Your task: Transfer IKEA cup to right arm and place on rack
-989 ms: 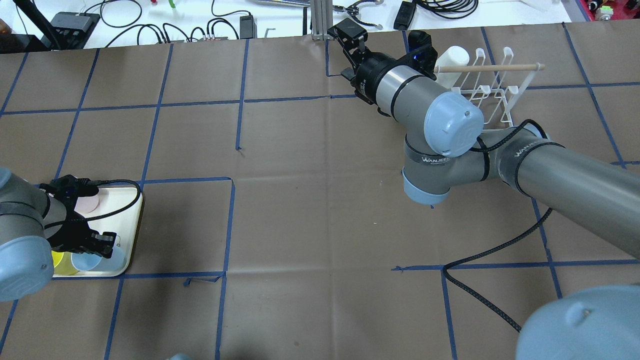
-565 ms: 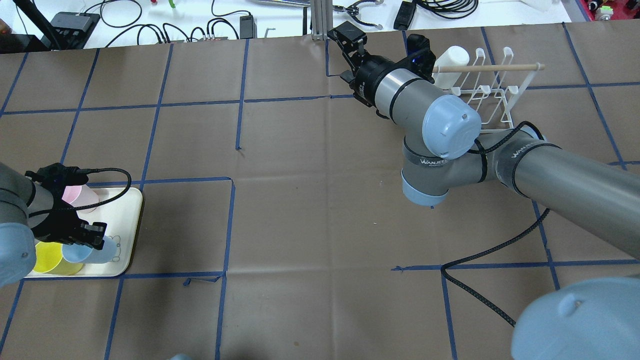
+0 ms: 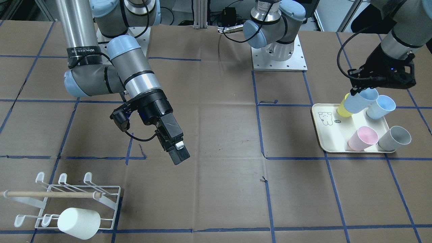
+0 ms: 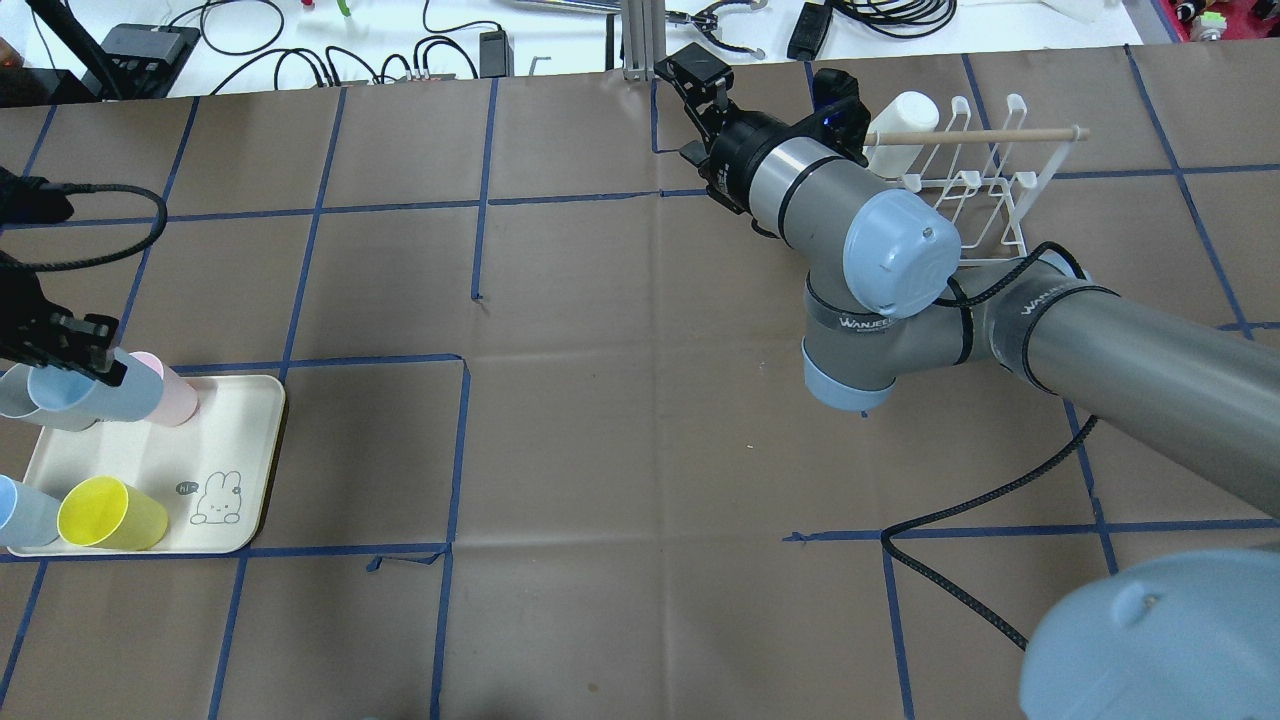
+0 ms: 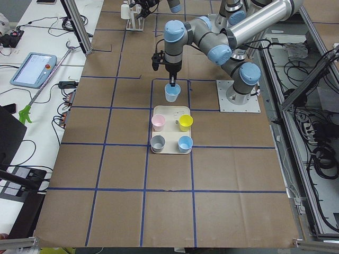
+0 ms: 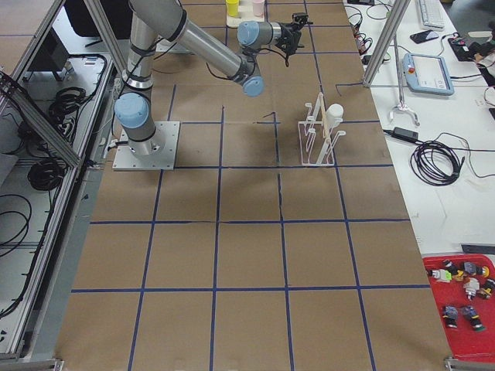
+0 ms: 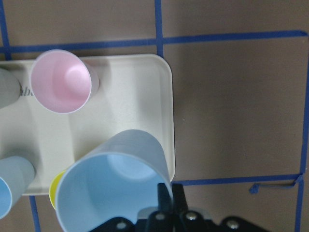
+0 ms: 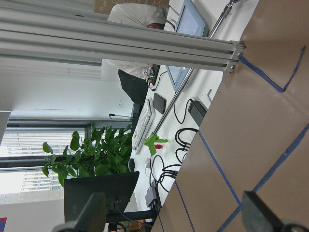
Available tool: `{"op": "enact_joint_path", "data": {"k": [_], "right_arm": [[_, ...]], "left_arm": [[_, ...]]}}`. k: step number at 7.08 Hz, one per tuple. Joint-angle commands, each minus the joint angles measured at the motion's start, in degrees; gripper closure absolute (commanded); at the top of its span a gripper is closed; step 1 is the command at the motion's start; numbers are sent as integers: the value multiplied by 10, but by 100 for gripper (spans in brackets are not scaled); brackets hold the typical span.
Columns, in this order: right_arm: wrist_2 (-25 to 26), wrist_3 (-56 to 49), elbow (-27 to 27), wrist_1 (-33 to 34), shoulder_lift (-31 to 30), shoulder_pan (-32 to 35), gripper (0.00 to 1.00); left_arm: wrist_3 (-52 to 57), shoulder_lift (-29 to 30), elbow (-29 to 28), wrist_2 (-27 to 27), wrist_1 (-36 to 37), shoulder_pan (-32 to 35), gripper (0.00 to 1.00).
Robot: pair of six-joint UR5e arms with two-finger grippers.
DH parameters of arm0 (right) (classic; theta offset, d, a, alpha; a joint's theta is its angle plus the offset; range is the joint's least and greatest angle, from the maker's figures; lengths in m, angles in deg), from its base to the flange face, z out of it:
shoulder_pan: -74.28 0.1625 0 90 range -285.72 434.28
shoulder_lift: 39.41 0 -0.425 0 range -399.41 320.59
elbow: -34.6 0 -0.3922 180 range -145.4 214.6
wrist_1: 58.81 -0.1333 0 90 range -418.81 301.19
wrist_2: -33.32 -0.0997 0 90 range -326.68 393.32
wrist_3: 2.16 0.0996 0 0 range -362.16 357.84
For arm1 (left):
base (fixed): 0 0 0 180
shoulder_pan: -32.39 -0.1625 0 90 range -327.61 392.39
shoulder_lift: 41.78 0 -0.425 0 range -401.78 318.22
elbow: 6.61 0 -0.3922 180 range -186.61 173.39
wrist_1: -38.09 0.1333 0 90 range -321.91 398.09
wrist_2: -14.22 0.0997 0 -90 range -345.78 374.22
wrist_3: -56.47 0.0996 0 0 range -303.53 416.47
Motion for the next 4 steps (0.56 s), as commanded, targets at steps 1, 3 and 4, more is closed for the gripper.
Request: {"op": "enact_joint_path", "data": {"k": [1,3,4], "right_arm": [[0,24,1,-2,0,5,0],[0,27,2,-7,-1,13,0],[0,28,2,-5,-2,14,0]], "left_arm": [[1,74,-124,-8,-37,33,100],[17,111,-161,-153,-22,43,100],[25,112,-150,-243,21,43,100]]}}
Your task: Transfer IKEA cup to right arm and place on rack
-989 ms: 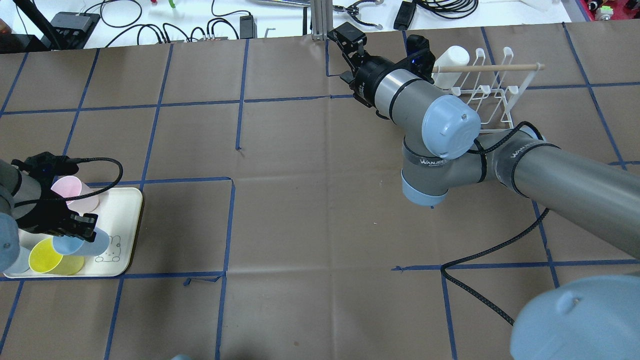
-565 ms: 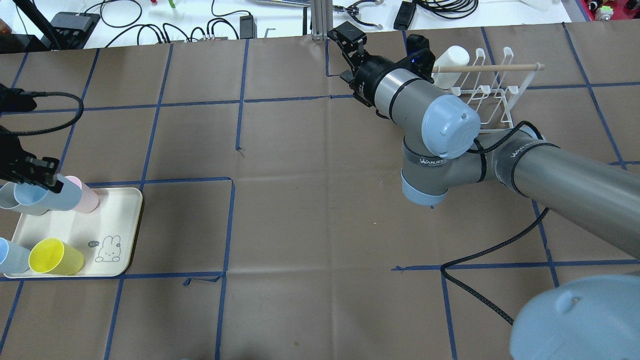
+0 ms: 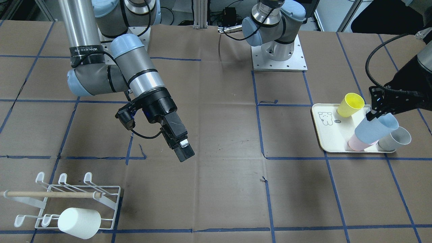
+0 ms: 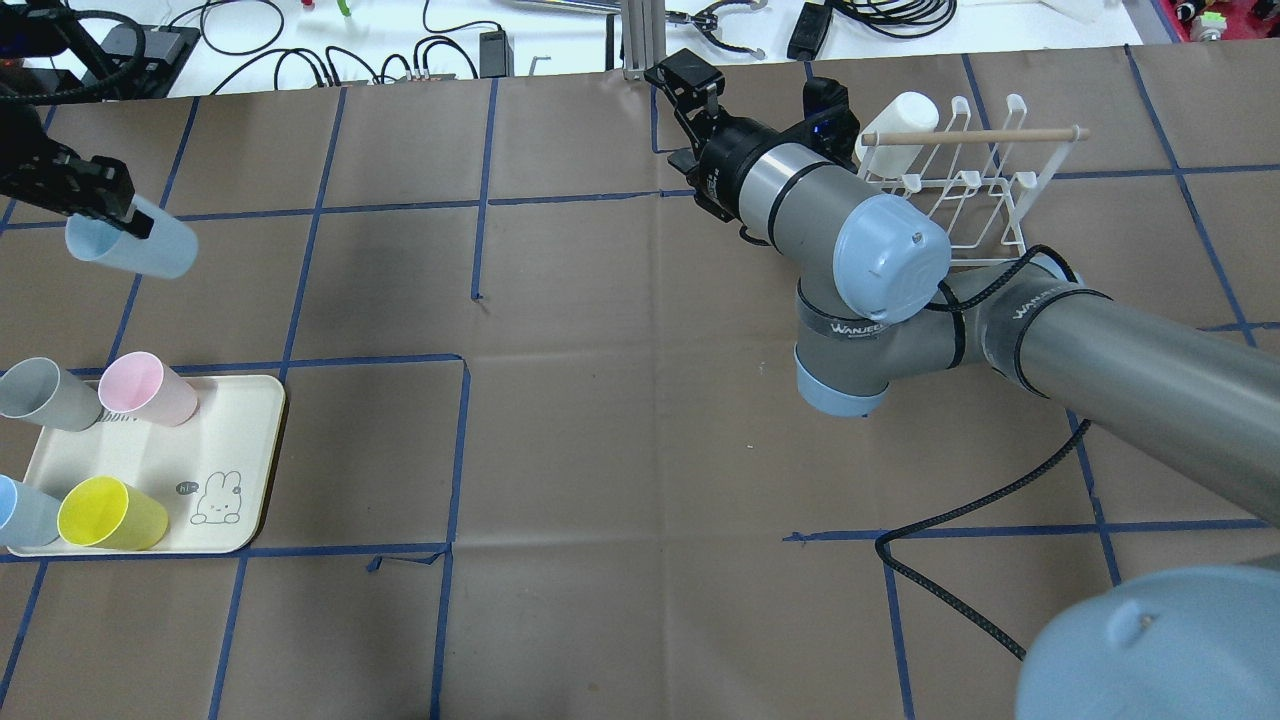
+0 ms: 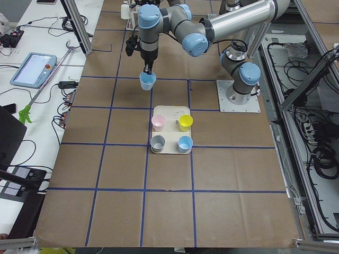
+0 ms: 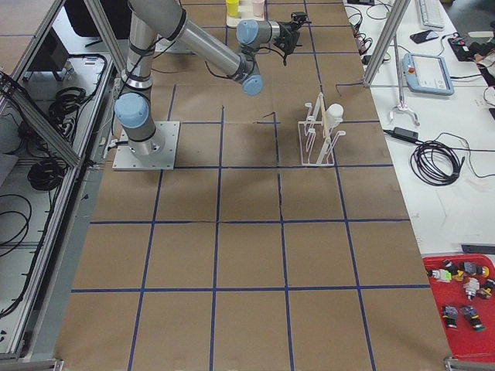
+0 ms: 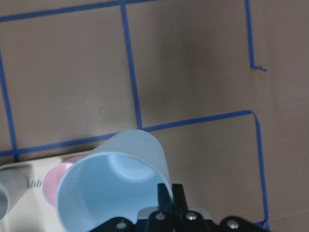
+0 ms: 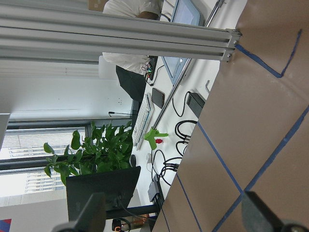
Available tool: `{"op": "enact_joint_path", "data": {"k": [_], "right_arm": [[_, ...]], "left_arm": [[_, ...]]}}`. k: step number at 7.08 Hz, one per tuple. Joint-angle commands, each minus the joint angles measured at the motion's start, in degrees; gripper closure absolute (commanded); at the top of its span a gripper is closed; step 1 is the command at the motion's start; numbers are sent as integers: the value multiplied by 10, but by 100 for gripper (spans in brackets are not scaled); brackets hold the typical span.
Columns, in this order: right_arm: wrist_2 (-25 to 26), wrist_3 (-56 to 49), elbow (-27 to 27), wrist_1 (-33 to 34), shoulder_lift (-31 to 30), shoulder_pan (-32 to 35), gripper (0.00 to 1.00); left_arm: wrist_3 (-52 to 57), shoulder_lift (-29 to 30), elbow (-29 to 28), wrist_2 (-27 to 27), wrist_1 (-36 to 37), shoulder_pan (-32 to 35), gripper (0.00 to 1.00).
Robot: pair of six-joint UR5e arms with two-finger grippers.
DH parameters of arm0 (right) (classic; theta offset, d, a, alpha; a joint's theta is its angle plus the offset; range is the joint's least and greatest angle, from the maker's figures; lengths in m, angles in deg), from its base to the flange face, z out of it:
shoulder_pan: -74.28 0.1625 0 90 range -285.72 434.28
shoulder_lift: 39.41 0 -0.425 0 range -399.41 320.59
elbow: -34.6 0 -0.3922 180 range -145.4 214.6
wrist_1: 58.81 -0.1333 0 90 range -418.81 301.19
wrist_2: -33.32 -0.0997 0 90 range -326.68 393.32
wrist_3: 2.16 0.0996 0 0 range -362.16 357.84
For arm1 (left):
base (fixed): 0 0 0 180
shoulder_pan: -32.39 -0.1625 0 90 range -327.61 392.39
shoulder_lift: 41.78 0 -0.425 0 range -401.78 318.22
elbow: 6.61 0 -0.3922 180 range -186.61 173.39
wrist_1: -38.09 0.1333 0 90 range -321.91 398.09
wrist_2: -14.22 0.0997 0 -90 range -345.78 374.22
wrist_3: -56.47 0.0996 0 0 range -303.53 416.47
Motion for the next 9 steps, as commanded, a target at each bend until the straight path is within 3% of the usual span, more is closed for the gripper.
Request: {"op": "enact_joint_path", "data": {"k": [1,4,6,8,9], "right_arm": [[2,1,1,-3,0,3,0],[45,97,36,3,-30,23,0],[42,94,90,0,-97,23,0],[38,93,109,-4,-105,22,0],[39,93,110,-5,-102,21,0]], "left_arm": [[19,11,6,-183,69,6,100],[53,27,63,-403,220,46,100],[53,56,141,-485,423,80,100],[40,111,213,-558,620,101,98],[33,129,231,-561,682,119,97]]}}
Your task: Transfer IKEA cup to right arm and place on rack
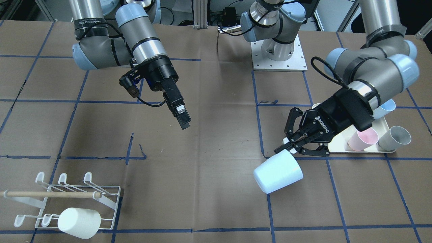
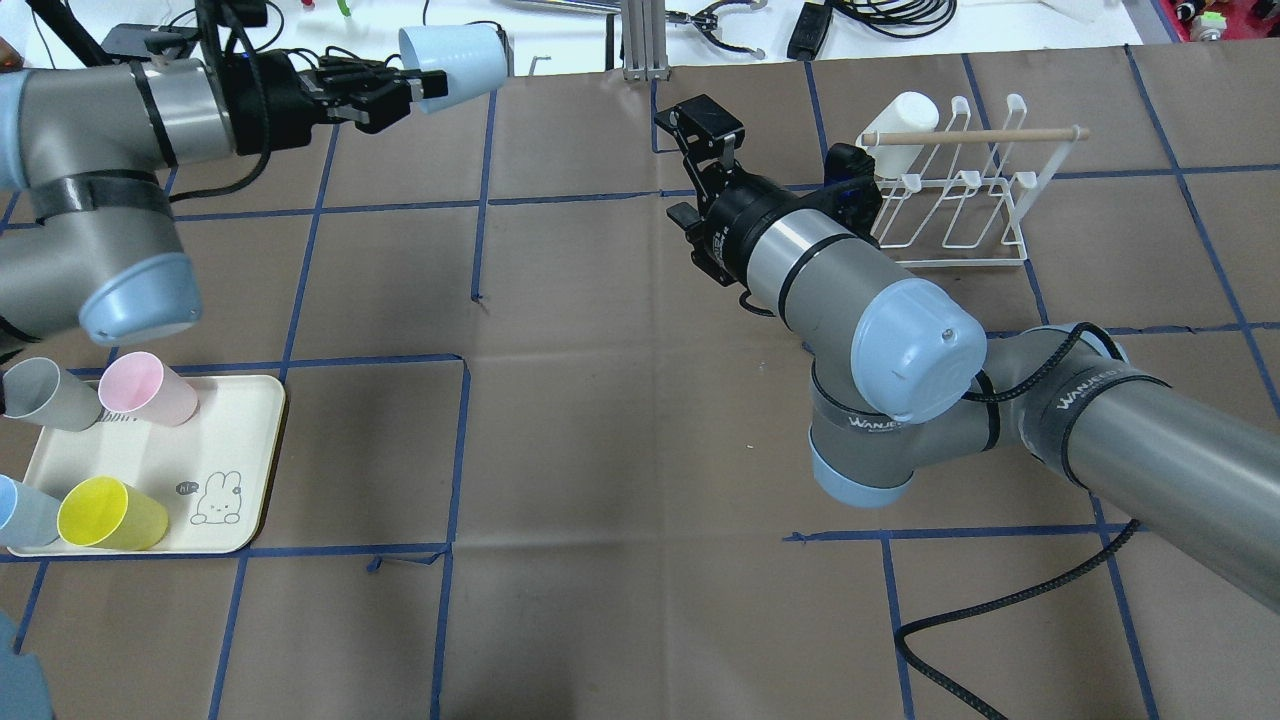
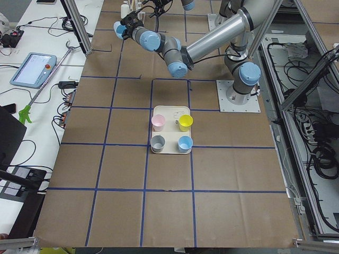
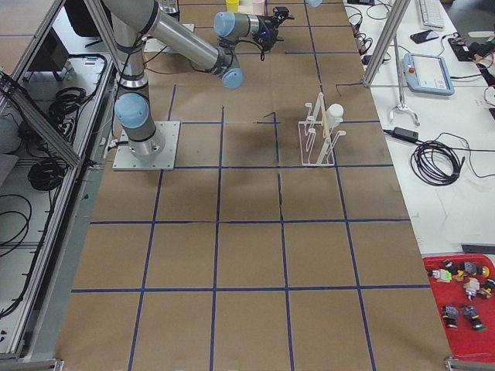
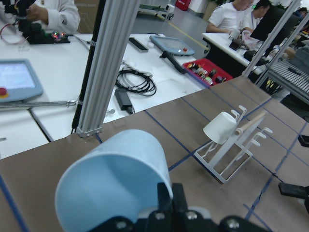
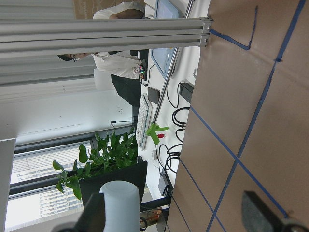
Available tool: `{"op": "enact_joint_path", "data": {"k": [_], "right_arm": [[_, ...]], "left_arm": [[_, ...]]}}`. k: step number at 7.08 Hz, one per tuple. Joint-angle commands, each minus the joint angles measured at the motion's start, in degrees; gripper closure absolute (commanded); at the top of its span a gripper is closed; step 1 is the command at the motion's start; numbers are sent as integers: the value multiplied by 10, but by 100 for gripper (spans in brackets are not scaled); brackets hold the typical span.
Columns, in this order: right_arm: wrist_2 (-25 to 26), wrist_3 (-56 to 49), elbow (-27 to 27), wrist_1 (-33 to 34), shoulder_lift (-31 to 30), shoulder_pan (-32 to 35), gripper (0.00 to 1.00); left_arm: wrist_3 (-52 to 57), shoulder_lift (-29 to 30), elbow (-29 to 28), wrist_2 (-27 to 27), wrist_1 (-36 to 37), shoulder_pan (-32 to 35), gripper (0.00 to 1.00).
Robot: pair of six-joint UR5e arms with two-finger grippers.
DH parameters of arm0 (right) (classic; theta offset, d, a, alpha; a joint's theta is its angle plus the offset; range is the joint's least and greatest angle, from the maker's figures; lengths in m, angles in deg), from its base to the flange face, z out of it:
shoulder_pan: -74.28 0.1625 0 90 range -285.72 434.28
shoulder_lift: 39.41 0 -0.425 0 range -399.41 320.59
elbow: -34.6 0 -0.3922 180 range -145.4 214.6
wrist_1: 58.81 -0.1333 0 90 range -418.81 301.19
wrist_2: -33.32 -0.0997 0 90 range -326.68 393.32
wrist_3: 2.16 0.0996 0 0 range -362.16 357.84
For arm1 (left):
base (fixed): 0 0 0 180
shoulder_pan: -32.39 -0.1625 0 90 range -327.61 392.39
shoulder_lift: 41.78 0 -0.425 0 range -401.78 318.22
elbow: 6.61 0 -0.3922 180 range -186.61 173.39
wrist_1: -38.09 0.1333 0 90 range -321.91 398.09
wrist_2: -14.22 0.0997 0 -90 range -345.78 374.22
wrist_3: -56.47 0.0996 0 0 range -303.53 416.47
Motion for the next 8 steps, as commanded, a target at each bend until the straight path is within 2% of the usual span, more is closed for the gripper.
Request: {"op": "enact_joint_path", "data": {"k": [1,4,6,7,8], "right_arm": [[0,0,3,-2,2,-1,0],[0,0,-4,-1,8,-3,0],[4,0,-16,4,28,-3,0],[5,1,-30,5,43,-2,0],[4,1,-38,5,55,-2,0]], "left_arm": [[-30,31,44,-17,143,47,96],[-44,28,108,-19,228,63,96],[-87,15,125,-19,257,72,96],[-128,27,124,-17,303,83,96],[-206,36,122,-16,380,88,96]]}}
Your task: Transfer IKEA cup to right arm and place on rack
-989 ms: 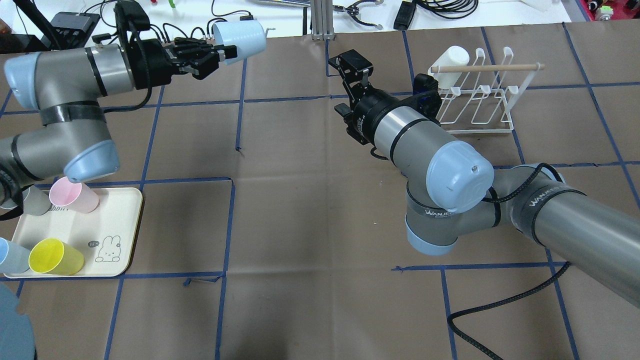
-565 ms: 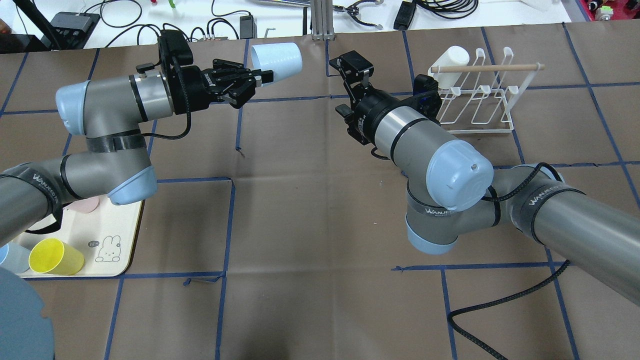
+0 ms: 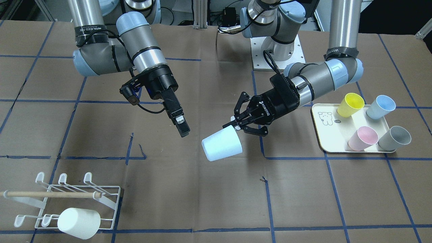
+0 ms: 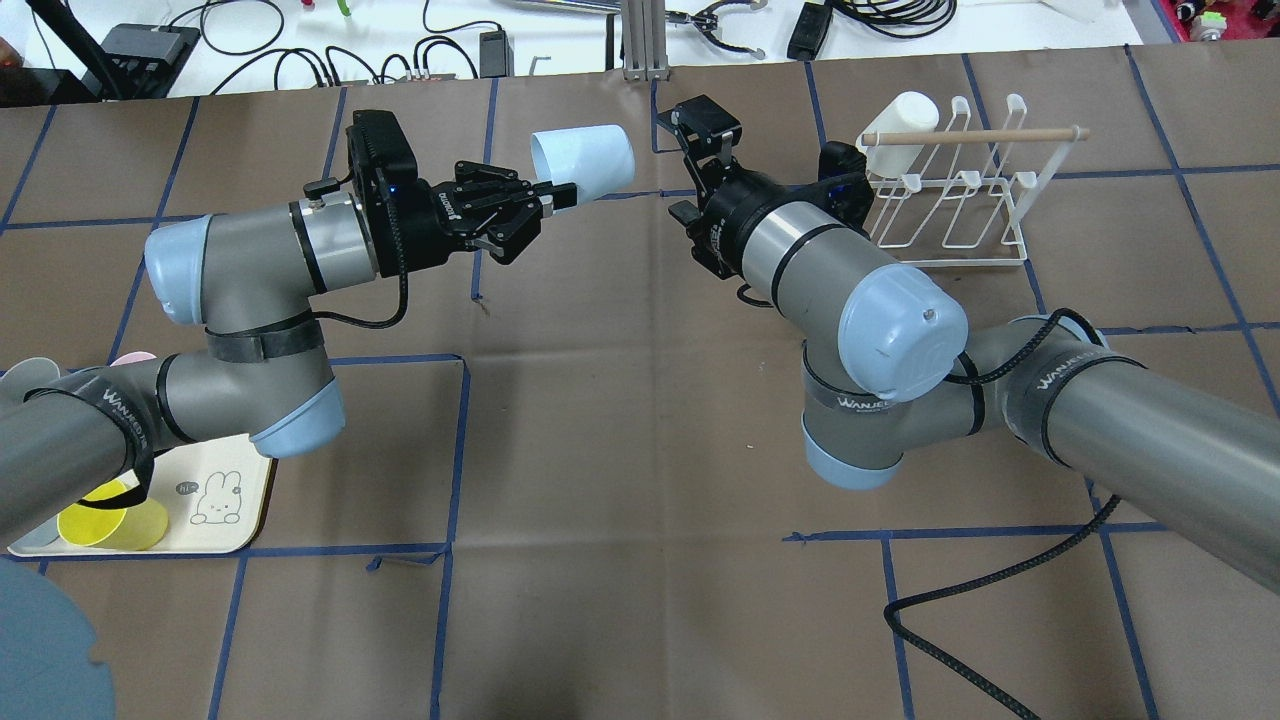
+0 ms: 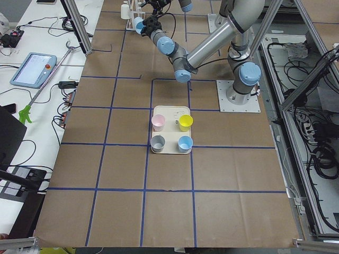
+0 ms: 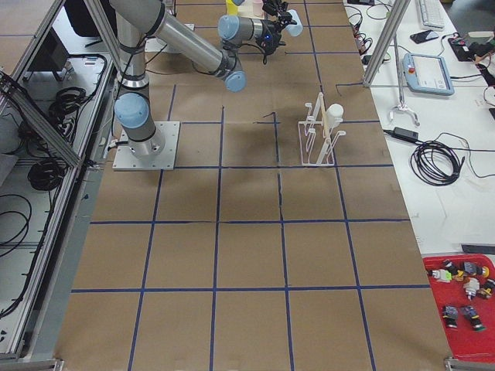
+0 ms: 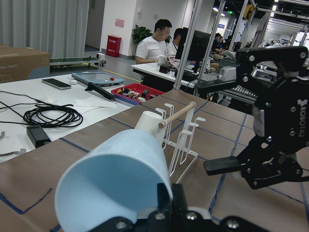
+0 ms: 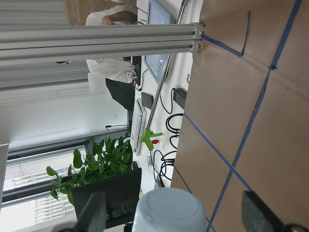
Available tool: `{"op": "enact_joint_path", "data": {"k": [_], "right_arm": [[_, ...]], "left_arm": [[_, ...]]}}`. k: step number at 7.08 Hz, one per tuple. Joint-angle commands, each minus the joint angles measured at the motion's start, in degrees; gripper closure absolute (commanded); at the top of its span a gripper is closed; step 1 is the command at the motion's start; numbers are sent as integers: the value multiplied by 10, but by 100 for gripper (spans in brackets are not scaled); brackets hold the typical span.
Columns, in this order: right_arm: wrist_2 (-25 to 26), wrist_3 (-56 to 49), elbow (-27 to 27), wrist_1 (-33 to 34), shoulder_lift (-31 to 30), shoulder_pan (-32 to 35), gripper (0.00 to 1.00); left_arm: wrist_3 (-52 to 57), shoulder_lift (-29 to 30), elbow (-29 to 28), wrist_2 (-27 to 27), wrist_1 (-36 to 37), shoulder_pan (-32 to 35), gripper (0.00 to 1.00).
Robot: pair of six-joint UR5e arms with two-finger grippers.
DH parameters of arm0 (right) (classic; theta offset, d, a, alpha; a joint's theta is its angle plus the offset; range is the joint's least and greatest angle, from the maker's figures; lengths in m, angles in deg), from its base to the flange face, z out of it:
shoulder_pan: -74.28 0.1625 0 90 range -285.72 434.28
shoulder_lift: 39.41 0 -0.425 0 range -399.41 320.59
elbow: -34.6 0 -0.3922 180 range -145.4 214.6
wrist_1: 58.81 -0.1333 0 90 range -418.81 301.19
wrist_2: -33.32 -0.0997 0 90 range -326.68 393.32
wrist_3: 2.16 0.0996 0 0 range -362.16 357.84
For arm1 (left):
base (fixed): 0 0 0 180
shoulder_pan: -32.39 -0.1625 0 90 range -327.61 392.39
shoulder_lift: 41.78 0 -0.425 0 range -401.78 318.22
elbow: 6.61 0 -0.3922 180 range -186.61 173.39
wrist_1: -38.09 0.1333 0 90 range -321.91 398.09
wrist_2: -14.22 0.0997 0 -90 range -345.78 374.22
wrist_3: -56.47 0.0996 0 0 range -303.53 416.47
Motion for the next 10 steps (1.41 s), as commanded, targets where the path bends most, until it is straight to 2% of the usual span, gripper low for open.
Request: {"op": "enact_joint_path", "data": {"k": [1,3,10], "right_arm": [[2,0,-19,1,18,3,0],[1,2,-22,-3,20,6,0],[7,6,-62,-2,54,37,1]], "left_arm": [[-117,28,-1,2,130,8,96],[-170,53,-3,1,201,9,95],[-176,51,-3,2,202,9,93]]}}
